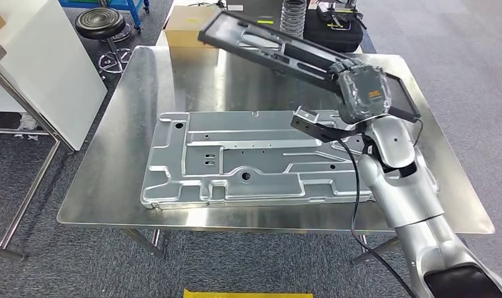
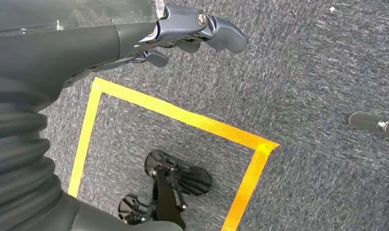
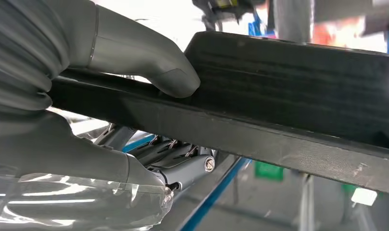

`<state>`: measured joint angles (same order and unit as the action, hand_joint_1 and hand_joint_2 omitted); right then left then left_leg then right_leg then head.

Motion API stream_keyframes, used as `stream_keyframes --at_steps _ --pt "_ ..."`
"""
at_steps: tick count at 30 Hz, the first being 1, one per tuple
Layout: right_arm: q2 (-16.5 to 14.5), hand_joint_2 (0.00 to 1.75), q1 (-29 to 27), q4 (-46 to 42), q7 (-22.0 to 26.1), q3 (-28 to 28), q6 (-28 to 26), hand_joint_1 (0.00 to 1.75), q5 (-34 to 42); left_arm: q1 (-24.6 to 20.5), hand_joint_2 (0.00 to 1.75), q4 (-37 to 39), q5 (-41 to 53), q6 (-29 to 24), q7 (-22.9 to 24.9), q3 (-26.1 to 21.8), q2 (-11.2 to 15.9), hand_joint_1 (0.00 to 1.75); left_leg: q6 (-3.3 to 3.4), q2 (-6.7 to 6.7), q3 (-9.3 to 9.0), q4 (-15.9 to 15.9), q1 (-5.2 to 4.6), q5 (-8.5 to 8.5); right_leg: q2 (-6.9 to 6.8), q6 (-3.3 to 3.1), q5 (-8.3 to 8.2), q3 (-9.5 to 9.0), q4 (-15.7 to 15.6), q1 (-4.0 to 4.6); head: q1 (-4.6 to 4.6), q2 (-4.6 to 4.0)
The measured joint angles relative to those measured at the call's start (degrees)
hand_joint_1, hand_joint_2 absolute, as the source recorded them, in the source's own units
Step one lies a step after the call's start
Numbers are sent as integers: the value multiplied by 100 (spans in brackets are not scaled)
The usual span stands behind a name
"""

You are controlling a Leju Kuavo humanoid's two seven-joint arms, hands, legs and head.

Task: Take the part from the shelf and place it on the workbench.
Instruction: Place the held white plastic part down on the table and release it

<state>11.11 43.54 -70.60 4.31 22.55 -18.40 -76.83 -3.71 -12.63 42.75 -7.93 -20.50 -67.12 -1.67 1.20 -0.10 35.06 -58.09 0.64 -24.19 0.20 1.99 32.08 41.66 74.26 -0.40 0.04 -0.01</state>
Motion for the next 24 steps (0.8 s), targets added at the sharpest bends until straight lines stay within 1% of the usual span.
stream_keyframes --at_steps 1,2,3,4,5,7,8,9,10,11,13,14,15,16,17,18,19,20,21,23,24 --pt "-30 175 84 272 10 127 2 175 -117 -3 175 0 40 15 -4 2 6 0 -5 -11 -8 -2 -3 -6 0 -20 -178 -86 -226 2 0 0" --pt "-74 175 170 552 25 257 -12 175 -225 -10 175 0 75 25 -7 5 10 0 -13 -19 -19 -2 -7 -12 0 -55 -412 -262 -629 9 0 1" --pt "-125 175 252 821 46 379 -51 175 -309 -21 175 0 109 33 -9 9 13 0 -25 -25 -24 -3 -17 -18 0 -96 -585 -451 -1041 26 -2 0" --pt "-191 175 328 1086 77 498 -107 175 -372 -34 175 0 136 42 -10 13 14 0 -44 -29 -23 -2 -24 -19 -3 -135 -704 -593 -1371 46 -3 0" --pt "-277 175 393 1368 128 621 -179 175 -417 -45 175 0 156 50 -10 14 19 0 -67 -30 -18 0 -26 -20 -6 -166 -753 -674 -1565 67 -4 -1" --pt "-471 175 490 1896 283 846 -331 175 -449 -58 175 0 186 64 -12 15 32 0 -128 -30 -17 18 -23 -12 -7 -210 -746 -687 -1639 91 -1 0" --pt "-579 175 522 2149 363 948 -399 175 -443 -60 175 0 195 67 -15 15 40 0 -160 -28 -19 17 -21 -23 -8 -236 -756 -701 -1665 76 -3 0" --pt "-683 175 546 2368 428 1032 -459 175 -429 -63 175 0 202 69 -20 15 45 0 -194 -26 -3 -30 -20 -66 -8 -265 -768 -722 -1697 59 -3 1" --pt "-793 175 568 2571 478 1109 -523 175 -413 -65 175 0 206 69 -27 15 50 0 -225 -25 67 -190 -20 -168 -10 -296 -781 -743 -1730 41 -5 0" --pt "-906 175 582 2752 513 1178 -594 175 -397 -66 175 0 209 71 -36 15 58 0 -252 -23 199 -474 -17 -323 -11 -322 -787 -760 -1750 29 -11 0" --pt "-1097 175 579 3036 574 1298 -754 175 -372 -62 175 0 219 87 -55 15 70 0 -293 -23 586 -1259 -9 -660 -9 -357 -772 -765 -1743 39 -14 -1" --pt "-1174 175 557 3137 599 1349 -823 175 -360 -57 175 0 227 98 -62 15 75 0 -306 -22 738 -1540 -6 -731 -8 -365 -762 -767 -1735 45 -14 0" --pt "-1245 175 525 3221 628 1398 -882 175 -339 -51 175 0 244 107 -68 15 77 0 -314 -22 795 -1613 -3 -690 -7 -367 -748 -772 -1724 48 -14 0" --pt "-1306 175 490 3285 654 1440 -927 175 -313 -47 175 0 265 113 -72 15 79 0 -313 -21 731 -1443 0 -538 -4 -364 -731 -781 -1711 50 -14 0" --pt "-1361 175 460 3333 685 1474 -970 175 -276 -45 175 0 290 113 -79 15 84 0 -305 -20 563 -1074 3 -320 -1 -356 -709 -795 -1695 51 -15 0" --pt "-1407 175 433 3370 722 1498 -1023 175 -230 -45 175 0 317 113 -86 16 90 0 -288 -22 358 -656 3 -140 1 -341 -682 -806 -1677 56 -14 1" --pt "-1435 175 417 3393 757 1512 -1085 175 -183 -47 175 0 340 114 -94 17 94 0 -261 -24 186 -310 -5 -21 4 -323 -658 -808 -1653 66 -14 1" --pt "-1459 175 405 3411 797 1524 -1155 175 -132 -48 175 0 363 114 -102 18 98 0 -234 -26 81 -100 -13 27 6 -302 -642 -805 -1637 77 -11 1" --pt "-1477 175 388 3423 843 1533 -1227 175 -72 -47 175 0 382 112 -110 19 99 0 -203 -27 42 -25 -22 12 7 -281 -633 -798 -1629 83 -13 1" --pt "-1501 175 334 3430 979 1550 -1371 175 85 -42 175 0 424 106 -139 22 97 0 -144 -25 33 1 -21 16 8 -233 -617 -796 -1627 83 -13 1" --pt "-1507 175 292 3416 1064 1554 -1435 175 180 -42 175 0 444 99 -162 26 96 0 -114 -24 20 19 -12 21 7 -202 -578 -787 -1588 78 -11 1"
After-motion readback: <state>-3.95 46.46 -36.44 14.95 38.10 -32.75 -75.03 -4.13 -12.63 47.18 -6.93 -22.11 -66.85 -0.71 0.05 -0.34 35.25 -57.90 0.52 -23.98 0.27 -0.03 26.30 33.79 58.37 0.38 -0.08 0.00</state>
